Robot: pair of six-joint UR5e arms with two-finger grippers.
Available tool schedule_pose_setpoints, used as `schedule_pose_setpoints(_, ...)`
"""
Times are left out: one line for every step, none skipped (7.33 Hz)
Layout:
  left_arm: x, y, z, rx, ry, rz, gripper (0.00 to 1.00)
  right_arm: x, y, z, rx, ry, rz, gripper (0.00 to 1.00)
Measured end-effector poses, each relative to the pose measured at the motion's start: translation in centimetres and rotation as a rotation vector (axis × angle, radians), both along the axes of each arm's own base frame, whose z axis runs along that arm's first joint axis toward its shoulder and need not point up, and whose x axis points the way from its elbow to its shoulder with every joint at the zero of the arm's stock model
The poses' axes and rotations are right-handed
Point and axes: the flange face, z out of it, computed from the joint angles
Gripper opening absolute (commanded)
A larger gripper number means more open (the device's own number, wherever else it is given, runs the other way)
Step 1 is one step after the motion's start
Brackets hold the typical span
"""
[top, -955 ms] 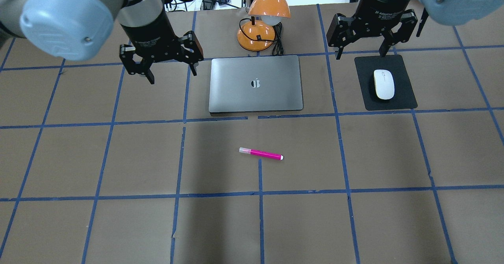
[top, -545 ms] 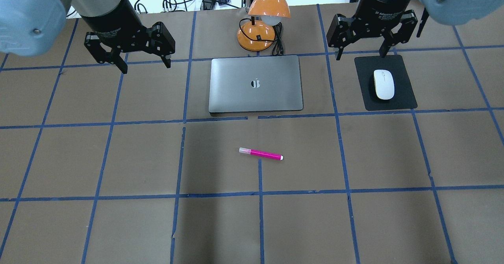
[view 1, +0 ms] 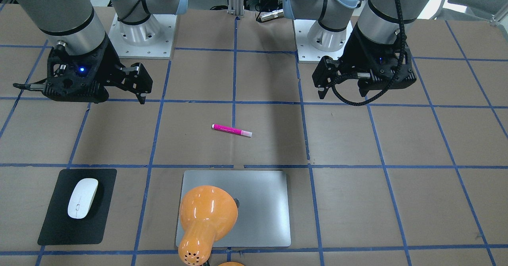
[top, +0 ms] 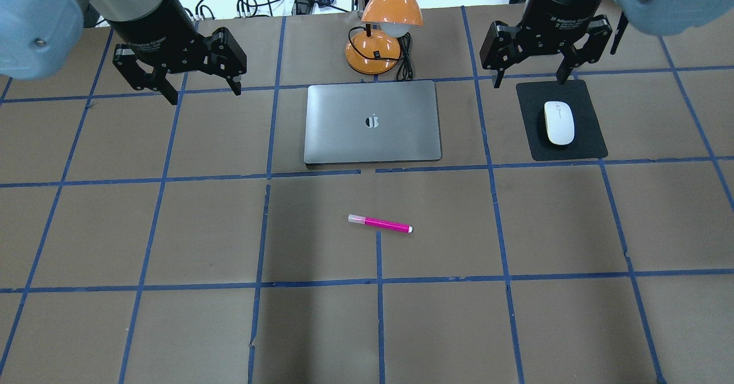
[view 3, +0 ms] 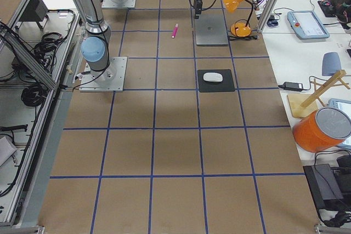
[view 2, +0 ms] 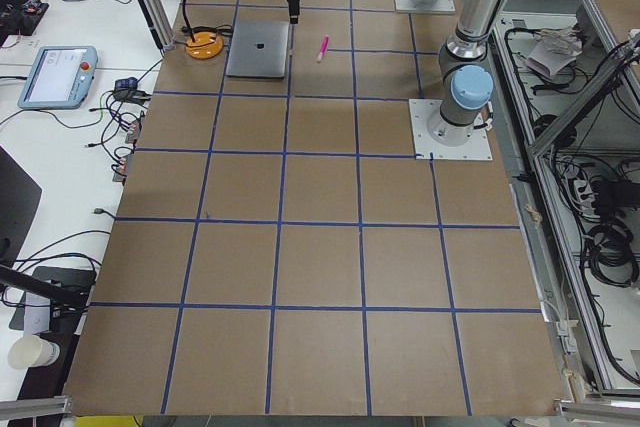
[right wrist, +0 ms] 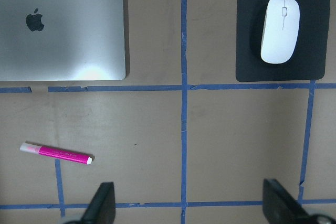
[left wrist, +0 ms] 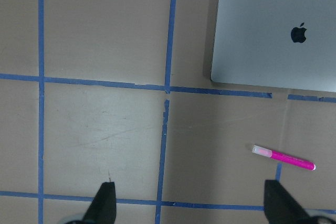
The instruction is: Place pen and mouse around notebook
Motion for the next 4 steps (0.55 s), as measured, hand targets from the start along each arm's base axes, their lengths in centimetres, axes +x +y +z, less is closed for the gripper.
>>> schedule_pose_setpoints(-0.01, -0.04, 0.02, -0.002, 0.001, 0.002, 1.00, -0.01, 0.00, -0.01, 0.000, -0.002, 0.000, 1.00)
schedule_pose_setpoints(0.00, -0.05, -0.01, -0.003, 0.000, 0.002, 1.00, -0.11, -0.05, -0.09, 0.001, -0.003, -0.003, 1.00)
schedule_pose_setpoints(0.01, -0.06, -0.12, -0.001, -0.001, 0.002, 1.00, -0.30, -0.11, -0.12, 0.003, -0.005, -0.006, 1.00)
schedule_pose_setpoints(0.01, -0.05, -0.25, 0.001, -0.001, 0.002, 1.00, -0.45, -0.08, -0.02, 0.001, -0.006, -0.010, 1.00)
